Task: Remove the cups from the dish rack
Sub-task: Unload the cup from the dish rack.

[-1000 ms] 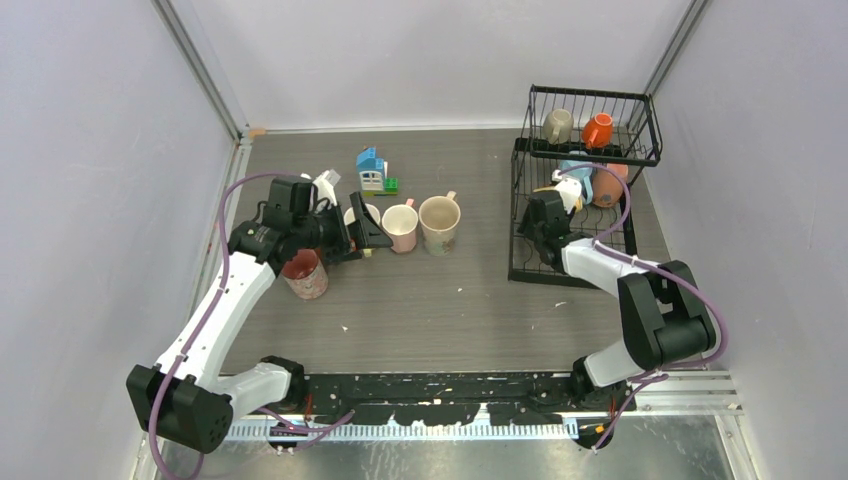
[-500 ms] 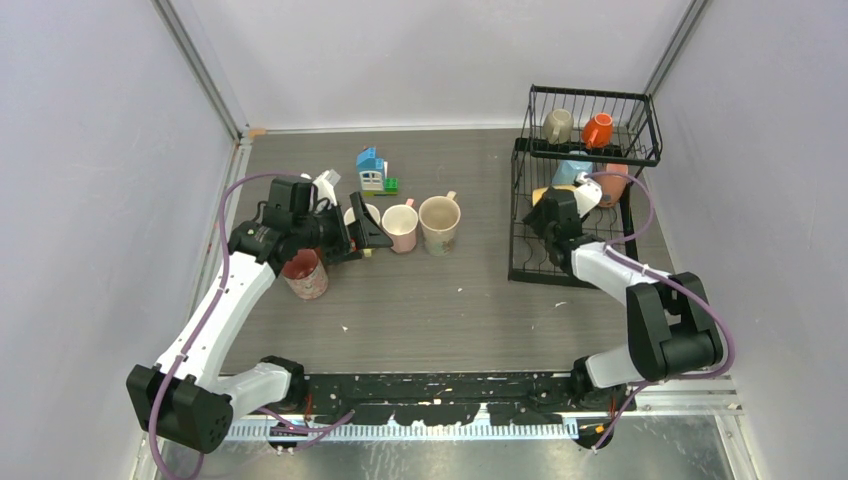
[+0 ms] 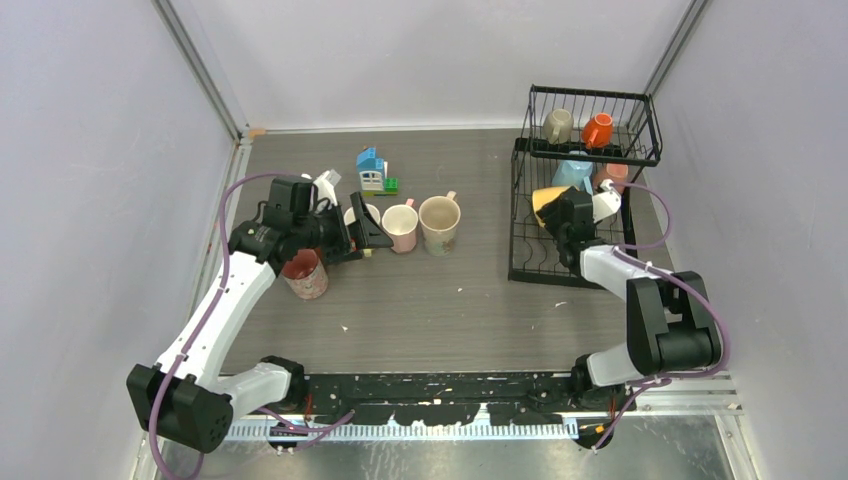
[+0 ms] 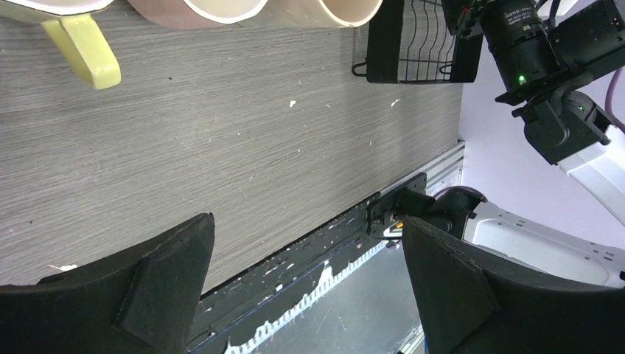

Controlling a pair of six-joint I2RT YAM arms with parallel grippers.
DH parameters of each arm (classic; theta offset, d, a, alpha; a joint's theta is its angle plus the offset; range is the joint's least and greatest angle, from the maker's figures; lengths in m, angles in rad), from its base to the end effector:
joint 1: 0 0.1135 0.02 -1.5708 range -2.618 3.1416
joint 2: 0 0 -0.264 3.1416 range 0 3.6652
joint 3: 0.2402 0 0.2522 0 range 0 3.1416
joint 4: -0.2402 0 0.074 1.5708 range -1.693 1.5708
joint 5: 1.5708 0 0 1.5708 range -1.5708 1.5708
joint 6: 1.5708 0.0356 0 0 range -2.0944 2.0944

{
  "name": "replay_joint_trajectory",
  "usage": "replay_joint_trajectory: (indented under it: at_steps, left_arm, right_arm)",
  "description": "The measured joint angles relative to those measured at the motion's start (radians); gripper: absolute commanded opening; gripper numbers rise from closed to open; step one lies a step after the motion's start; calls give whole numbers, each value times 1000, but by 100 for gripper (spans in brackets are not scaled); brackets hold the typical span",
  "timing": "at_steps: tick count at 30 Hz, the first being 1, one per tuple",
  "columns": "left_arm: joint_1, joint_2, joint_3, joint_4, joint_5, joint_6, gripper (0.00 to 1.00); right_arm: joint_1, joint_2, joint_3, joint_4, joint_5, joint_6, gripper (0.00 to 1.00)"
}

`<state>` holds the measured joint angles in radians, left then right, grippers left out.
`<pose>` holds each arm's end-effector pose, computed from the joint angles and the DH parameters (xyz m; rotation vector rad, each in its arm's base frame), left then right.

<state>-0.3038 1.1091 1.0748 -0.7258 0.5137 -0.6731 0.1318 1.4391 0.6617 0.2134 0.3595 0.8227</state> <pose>0.2098 -0.0841 0.3291 -0.1783 2.4579 -1.0611 0.2918 0.0261 0.1888 0.9046 1.8958 0.1914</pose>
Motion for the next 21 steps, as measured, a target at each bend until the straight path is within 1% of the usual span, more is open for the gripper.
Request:
replay_joint_trajectory:
  at_steps: [4, 7, 12, 14, 17, 21]
  left_arm:
    - [0, 2, 0, 0, 3, 0, 100]
    - [0, 6, 0, 0, 3, 0, 100]
    - [0, 13, 0, 0, 3, 0, 100]
    - [0, 13, 0, 0, 3, 0, 100]
    - [0, 13, 0, 0, 3, 0, 100]
    - [0, 14, 0, 0, 3, 0, 100]
  right_arm:
    - [-24, 31, -25, 85, -35, 27, 55]
    - [-34, 58, -40, 124, -62, 45, 48]
    - [-37, 72, -51, 161, -101, 65, 32]
    - [-38, 72, -53, 169, -109, 69, 27]
    - [-38, 72, -55, 174, -123, 70, 21]
    - [-38, 72, -55, 175, -130, 66, 17]
